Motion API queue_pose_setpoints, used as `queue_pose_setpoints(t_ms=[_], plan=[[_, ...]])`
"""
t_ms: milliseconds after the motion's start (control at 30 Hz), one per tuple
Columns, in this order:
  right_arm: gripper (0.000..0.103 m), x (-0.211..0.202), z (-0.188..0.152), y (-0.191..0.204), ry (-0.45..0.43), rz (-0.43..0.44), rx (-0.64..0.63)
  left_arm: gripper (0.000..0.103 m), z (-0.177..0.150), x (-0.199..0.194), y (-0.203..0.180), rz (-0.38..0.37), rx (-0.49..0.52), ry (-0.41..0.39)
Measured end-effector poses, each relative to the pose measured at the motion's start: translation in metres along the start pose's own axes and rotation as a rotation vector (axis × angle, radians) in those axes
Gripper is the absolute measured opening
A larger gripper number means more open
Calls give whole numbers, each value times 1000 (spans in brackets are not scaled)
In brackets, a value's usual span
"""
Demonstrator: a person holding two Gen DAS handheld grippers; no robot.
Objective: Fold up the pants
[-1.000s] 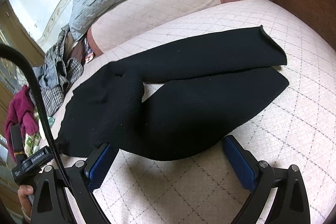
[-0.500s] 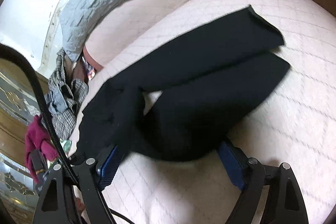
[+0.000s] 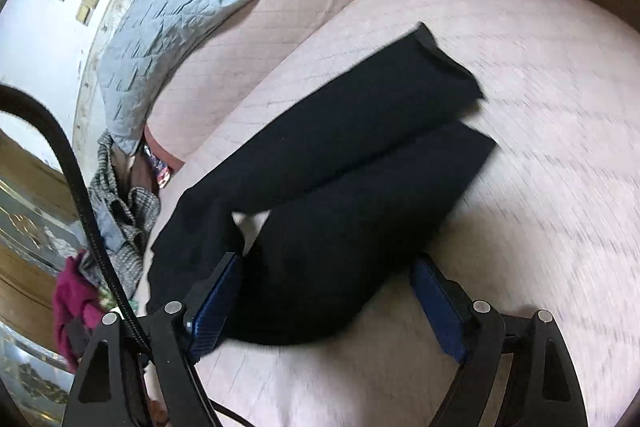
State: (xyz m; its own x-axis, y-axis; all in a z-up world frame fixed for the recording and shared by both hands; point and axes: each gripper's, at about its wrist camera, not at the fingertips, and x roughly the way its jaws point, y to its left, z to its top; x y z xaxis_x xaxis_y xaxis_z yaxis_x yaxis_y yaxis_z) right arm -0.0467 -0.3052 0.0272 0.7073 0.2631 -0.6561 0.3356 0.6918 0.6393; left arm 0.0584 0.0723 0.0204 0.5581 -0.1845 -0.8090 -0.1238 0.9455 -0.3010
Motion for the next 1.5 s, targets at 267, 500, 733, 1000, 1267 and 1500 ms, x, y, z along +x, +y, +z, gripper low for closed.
queue_pose_setpoints(t_ms=[267,500,733,1000,1267,1500], plan=[[5,-13,-4,4,-31,-55,-38,10,8,-15,6,-55,24,14],[5,-76,-24,12,-71,-91,-132,10,-1,-51,20,-42,83,-18],[15,-62,-43,-21,145,-225,-40,10,-24,-38,30,29,102,10],[52,-105,-12,-49,0,-449,-66,10,-24,-32,31,48,119,13],[45,-50,14,-48,131,-415,-210,11,-26,-30,29,69,122,14],[11,-68,1,-26,95,-446,-345,11,-26,-39,30,60,130,2]])
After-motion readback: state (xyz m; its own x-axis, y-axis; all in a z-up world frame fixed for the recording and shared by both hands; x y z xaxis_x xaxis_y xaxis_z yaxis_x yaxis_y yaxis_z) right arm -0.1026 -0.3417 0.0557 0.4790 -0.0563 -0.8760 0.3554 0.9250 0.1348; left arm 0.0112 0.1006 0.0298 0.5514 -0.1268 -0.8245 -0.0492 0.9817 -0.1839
